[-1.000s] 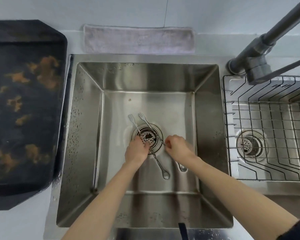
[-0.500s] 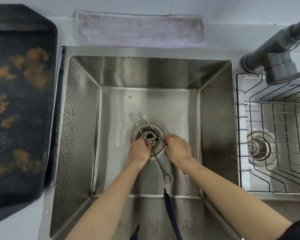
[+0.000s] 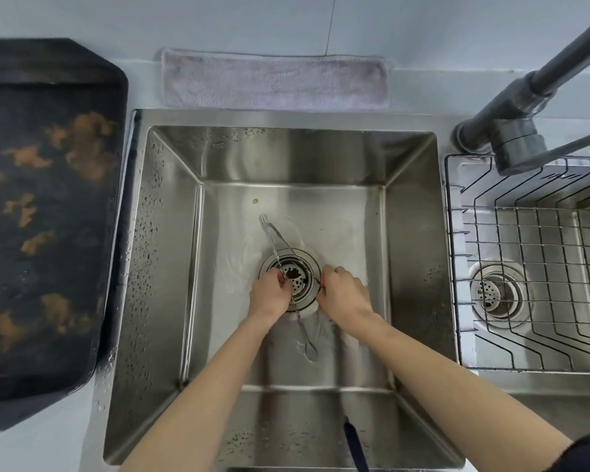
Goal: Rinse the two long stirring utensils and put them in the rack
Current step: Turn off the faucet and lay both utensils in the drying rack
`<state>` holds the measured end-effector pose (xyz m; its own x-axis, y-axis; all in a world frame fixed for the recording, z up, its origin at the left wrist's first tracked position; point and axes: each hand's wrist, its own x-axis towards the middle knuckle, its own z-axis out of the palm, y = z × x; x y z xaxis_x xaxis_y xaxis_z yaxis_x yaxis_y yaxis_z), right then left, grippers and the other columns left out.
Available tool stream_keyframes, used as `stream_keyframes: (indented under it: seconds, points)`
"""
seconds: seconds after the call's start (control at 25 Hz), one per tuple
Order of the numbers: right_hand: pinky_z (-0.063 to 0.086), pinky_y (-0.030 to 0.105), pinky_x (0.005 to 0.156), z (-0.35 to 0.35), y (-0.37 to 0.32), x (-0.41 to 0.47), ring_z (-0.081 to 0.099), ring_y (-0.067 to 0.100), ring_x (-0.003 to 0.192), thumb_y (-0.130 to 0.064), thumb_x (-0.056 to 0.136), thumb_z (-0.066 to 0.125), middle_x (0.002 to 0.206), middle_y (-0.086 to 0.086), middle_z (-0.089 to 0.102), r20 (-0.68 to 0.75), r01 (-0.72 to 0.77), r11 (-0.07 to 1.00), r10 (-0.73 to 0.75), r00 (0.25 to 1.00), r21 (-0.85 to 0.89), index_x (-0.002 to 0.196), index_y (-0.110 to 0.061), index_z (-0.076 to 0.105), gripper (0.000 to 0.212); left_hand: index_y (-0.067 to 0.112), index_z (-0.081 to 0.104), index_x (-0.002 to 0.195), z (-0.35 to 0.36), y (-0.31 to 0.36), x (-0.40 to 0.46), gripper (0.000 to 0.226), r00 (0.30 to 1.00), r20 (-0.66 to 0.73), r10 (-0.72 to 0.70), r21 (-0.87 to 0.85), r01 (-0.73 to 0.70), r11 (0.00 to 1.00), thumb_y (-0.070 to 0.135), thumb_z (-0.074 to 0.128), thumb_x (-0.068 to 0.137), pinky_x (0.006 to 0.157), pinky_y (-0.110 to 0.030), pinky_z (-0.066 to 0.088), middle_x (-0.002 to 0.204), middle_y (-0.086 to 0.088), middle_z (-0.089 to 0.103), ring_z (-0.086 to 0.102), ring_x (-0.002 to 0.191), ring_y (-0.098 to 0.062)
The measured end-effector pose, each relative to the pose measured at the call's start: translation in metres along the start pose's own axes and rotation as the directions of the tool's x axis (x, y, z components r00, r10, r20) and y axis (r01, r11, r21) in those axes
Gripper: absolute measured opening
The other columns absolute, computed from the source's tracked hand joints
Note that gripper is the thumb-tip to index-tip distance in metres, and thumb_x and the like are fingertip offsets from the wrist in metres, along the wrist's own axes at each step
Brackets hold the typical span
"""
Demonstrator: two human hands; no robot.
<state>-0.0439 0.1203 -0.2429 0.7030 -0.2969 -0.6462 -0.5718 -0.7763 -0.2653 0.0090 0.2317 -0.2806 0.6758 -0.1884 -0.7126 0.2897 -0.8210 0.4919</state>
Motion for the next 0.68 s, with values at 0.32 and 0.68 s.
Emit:
stream_keyframes:
  seconds: [0.32, 0.68]
  points:
    - [0.045, 0.038, 0.075, -0.031, -0.010, -0.027, 0.057, 0.039, 0.101, -0.004, 0.088, 0.043, 0.113, 0.020, 0.059, -0.154, 0.077, 0.991, -0.059, 0.986, 0.113, 0.110, 0.000, 0.050, 0.024, 0.008, 0.057, 0.097, -0.029, 0.025, -0.023, 0.014, 0.986, -0.100, 0.131, -0.135, -0.144, 0.980, 0.016, 0.048, 0.091, 0.085, -0.048, 0.054, 0.099, -0.021, 0.066, 0.064, 0.091, -0.038]
    - [0.046, 0.040, 0.076, -0.074, -0.023, -0.067, 0.056, 0.042, 0.096, -0.005, 0.087, 0.042, 0.109, 0.020, 0.058, -0.336, 0.189, 0.963, -0.117, 0.935, 0.193, 0.104, 0.000, 0.052, 0.021, -0.004, 0.059, 0.106, -0.079, 0.047, -0.062, 0.024, 0.934, -0.252, 0.252, -0.065, -0.276, 0.959, 0.013, 0.048, 0.092, 0.076, -0.034, 0.048, 0.099, -0.024, 0.065, 0.061, 0.075, -0.031]
